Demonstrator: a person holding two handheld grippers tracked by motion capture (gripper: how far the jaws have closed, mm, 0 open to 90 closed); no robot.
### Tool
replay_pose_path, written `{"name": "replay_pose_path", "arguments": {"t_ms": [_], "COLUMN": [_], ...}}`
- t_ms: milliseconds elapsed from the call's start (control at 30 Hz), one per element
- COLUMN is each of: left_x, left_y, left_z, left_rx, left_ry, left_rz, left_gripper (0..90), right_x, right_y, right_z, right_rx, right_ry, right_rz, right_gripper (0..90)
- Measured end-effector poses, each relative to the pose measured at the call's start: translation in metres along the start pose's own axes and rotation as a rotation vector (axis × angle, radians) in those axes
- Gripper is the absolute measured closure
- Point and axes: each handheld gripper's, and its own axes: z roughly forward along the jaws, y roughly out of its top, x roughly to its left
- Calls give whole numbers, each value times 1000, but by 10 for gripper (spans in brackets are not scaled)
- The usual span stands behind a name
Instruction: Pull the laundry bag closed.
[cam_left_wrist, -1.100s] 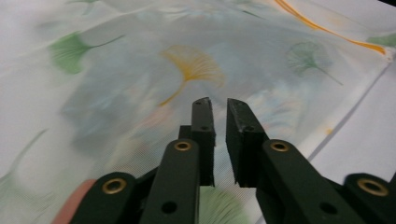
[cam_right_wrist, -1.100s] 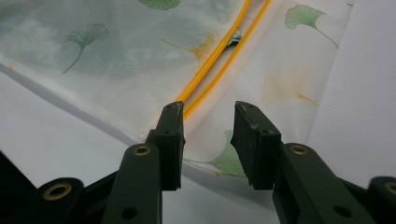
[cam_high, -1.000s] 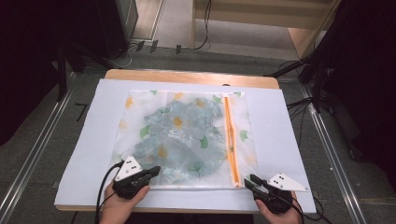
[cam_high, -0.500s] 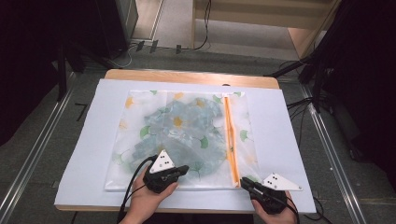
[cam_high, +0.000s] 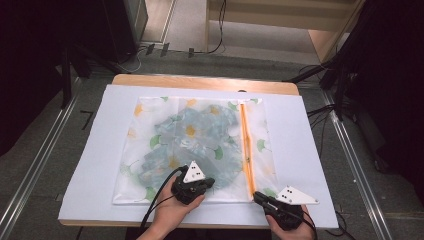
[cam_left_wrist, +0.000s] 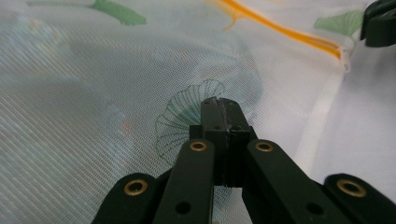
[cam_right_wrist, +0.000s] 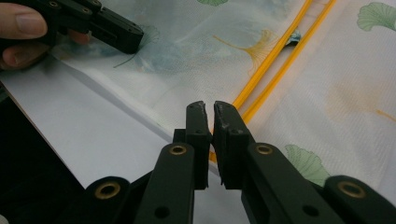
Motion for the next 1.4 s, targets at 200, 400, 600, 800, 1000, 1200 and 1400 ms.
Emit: {"name": "replay_pose_path", "arguments": {"t_ms": [200, 400, 600, 800, 1000, 1200, 1400], "left_x": [3, 6, 6, 6, 6, 5, 3], "left_y": [0, -1, -1, -1, -1, -1, -1], "left_z": [2, 2, 3, 3, 3, 3, 3], "left_rx": [17, 18, 18, 16, 16, 19, 18], "left_ry": [-20, -42, -43, -42, -47, -44, -29], "left_rz": [-28, -46, -42, -41, -37, -28, -14], "left_gripper": [900, 900, 900, 900, 900, 900, 900], "right_x": [2, 3, 3, 5, 6, 3, 1], "right_y": [-1, -1, -4, -4, -2, -1, 0], "right_z": [6, 10, 15, 18, 22, 14, 11], "right_rx": [36, 40, 67, 75, 88, 66, 63], "right_ry": [2, -23, -20, -7, -49, -54, -54], "right_rz": [-5, -19, -14, -19, -30, -26, -23], "right_gripper": [863, 781, 705, 586, 711, 823, 897]}}
